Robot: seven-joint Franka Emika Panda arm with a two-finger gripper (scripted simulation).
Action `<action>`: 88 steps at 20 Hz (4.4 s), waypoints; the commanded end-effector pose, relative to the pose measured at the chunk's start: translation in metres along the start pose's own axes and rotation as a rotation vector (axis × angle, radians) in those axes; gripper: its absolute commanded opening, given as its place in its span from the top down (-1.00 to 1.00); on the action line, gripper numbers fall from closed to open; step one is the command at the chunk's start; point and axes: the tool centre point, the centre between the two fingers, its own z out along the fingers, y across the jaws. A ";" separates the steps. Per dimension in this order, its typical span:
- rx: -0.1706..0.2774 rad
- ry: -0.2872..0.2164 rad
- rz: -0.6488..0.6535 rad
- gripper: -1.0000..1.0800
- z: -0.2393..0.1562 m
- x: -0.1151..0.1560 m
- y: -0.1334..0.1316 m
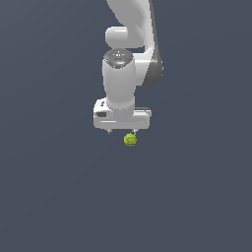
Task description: Pick up the object and move it to a goal position.
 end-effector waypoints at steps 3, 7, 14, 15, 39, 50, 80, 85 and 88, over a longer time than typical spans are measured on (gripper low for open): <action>0.001 -0.003 0.004 -0.92 0.001 -0.001 0.003; 0.006 -0.022 0.037 -0.92 0.007 -0.008 0.022; 0.007 -0.028 0.043 -0.92 0.010 -0.011 0.027; 0.007 -0.028 0.037 -0.92 0.012 -0.012 0.026; -0.002 -0.037 -0.269 -0.92 0.094 -0.065 -0.035; -0.002 -0.036 -0.273 -0.92 0.130 -0.068 -0.035; -0.002 -0.035 -0.274 1.00 0.104 -0.057 -0.051; -0.002 -0.035 -0.274 1.00 0.065 -0.047 -0.067; -0.002 -0.035 -0.274 1.00 0.036 -0.039 -0.078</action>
